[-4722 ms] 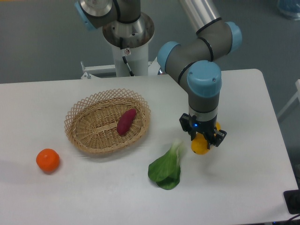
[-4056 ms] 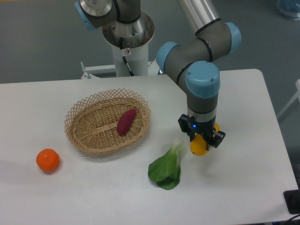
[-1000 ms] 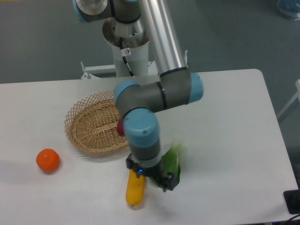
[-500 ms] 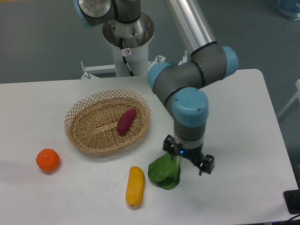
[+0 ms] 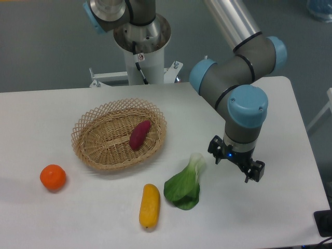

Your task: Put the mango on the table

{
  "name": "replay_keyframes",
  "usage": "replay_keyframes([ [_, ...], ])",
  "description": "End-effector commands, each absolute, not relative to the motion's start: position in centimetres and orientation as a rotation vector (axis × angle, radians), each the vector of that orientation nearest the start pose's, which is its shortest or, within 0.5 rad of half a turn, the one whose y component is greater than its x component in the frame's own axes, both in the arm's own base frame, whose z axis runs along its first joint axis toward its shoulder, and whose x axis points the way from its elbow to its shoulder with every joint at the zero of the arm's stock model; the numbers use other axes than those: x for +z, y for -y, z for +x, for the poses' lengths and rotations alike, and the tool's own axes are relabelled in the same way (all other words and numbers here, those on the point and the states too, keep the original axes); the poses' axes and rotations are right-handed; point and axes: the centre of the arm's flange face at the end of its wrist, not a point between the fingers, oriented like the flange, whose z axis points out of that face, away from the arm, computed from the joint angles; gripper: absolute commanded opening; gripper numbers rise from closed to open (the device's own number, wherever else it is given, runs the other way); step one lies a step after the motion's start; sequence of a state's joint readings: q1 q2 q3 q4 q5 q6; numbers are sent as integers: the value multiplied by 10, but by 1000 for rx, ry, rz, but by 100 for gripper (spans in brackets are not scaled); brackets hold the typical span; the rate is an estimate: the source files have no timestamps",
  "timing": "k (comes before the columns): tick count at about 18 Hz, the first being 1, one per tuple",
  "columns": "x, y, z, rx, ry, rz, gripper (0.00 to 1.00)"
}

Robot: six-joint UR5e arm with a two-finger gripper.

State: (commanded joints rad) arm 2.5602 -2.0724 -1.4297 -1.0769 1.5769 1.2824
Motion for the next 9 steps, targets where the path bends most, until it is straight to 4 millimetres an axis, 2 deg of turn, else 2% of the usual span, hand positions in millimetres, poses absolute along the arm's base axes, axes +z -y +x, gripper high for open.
replay_keyframes([
  [9, 307, -486, -497, 185, -453, -3061, 100],
])
